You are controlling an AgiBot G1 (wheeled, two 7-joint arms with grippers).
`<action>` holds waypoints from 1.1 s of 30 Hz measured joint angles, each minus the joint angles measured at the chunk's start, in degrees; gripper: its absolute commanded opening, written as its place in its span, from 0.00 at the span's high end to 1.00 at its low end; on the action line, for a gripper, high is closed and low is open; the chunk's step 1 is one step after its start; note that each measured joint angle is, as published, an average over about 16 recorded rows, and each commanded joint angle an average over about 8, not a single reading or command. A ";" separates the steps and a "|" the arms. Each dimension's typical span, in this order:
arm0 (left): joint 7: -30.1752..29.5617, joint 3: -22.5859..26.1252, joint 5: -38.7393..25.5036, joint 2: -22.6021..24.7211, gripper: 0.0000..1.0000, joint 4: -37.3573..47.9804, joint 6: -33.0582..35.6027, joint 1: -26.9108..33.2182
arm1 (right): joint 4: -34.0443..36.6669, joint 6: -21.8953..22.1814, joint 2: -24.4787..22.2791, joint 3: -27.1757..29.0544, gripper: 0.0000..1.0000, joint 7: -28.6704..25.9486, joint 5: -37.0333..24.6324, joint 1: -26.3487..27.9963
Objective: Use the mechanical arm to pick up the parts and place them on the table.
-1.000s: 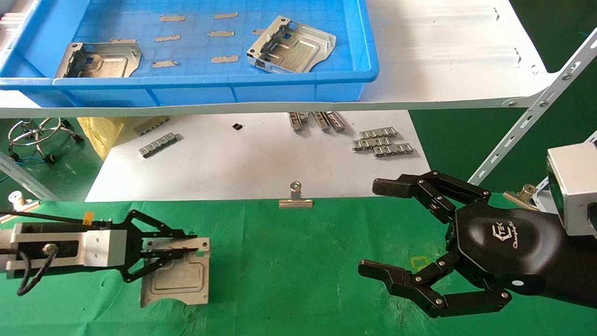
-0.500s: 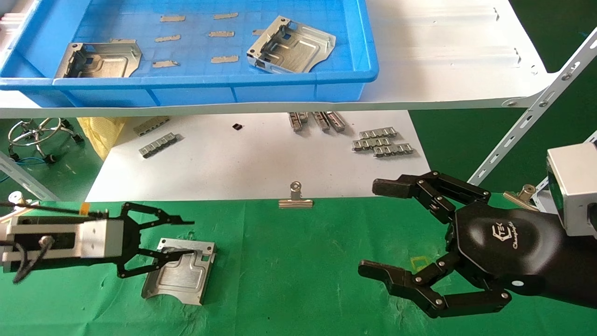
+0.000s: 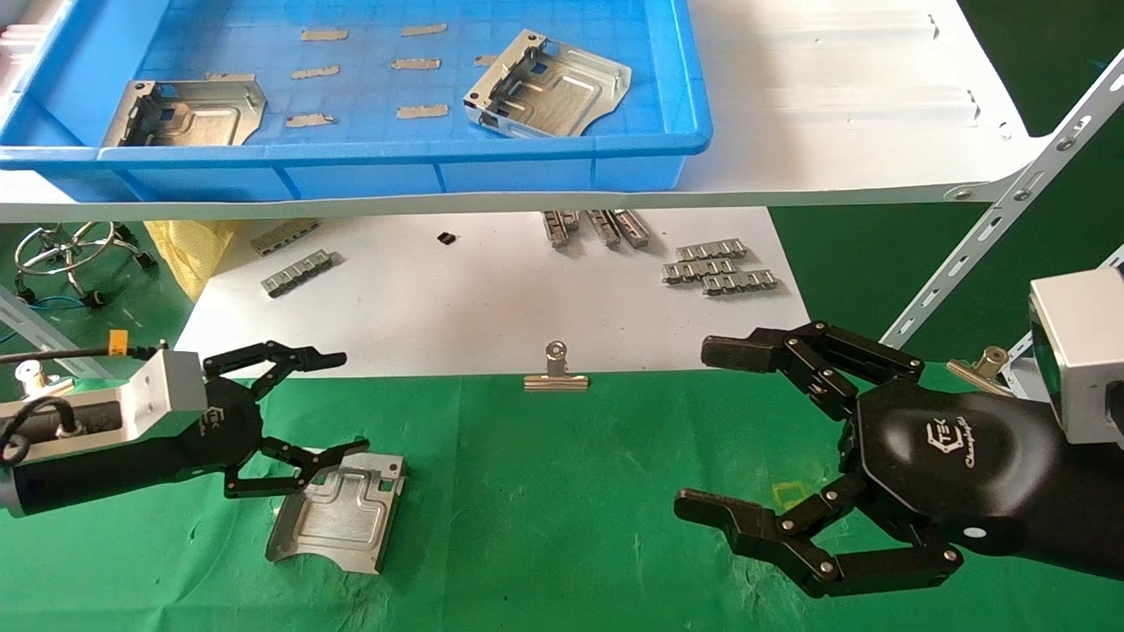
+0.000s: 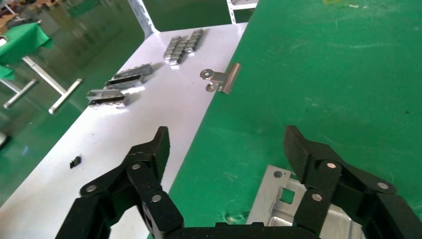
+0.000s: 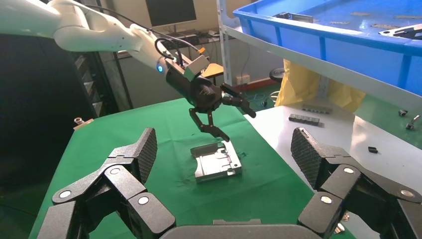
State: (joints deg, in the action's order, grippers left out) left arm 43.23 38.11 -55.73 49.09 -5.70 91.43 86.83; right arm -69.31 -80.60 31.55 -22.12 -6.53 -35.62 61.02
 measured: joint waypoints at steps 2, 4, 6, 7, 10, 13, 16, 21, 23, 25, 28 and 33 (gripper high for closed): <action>-0.40 -0.24 0.28 -0.10 0.00 -0.40 -0.05 -0.28 | 0.00 0.00 0.00 0.00 0.00 0.00 0.00 0.00; -0.83 -0.41 0.29 -0.26 0.00 -1.22 -0.12 -0.47 | 0.00 0.00 0.00 0.00 0.00 0.00 0.00 0.00; -1.53 -0.66 0.34 -0.48 0.00 -2.32 -0.21 -0.76 | 0.00 0.00 0.00 0.00 0.00 0.00 0.00 0.00; -1.98 -0.83 0.39 -0.61 0.00 -2.97 -0.27 -0.95 | 0.00 0.00 0.00 0.00 0.00 0.00 0.00 0.00; -3.73 -1.51 0.74 -1.08 0.00 -5.32 -0.47 -1.73 | 0.00 0.00 0.00 0.00 0.00 0.00 0.00 0.00; -6.07 -2.49 1.41 -1.68 0.00 -8.17 -0.70 -2.85 | 0.00 0.00 0.00 0.00 0.00 0.00 0.00 0.00; -8.74 -3.58 2.11 -2.37 0.00 -11.50 -0.98 -4.10 | 0.00 0.00 0.00 0.00 0.00 0.00 0.00 0.00; -13.30 -5.45 3.29 -3.55 0.00 -17.17 -1.46 -6.23 | 0.00 0.00 0.00 0.00 0.00 0.00 0.00 0.00; -15.11 -6.19 3.76 -4.02 0.00 -19.43 -1.65 -7.07 | 0.00 0.00 0.00 0.00 0.00 0.00 0.00 0.00; -16.93 -6.93 4.24 -4.49 0.00 -21.70 -1.84 -7.93 | 0.00 0.00 0.00 0.00 0.00 0.00 0.00 0.00; -19.64 -8.04 4.94 -5.19 0.00 -25.08 -2.13 -9.20 | 0.00 0.00 0.00 0.00 0.00 0.00 0.00 0.00; -24.18 -9.90 6.12 -6.36 0.00 -30.74 -2.60 -11.32 | 0.00 0.00 0.00 0.00 0.00 0.00 0.00 0.00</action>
State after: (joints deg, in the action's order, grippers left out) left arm 19.05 28.21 -49.61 42.73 -36.44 88.82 75.51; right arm -69.31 -80.59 31.55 -22.12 -6.53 -35.61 61.02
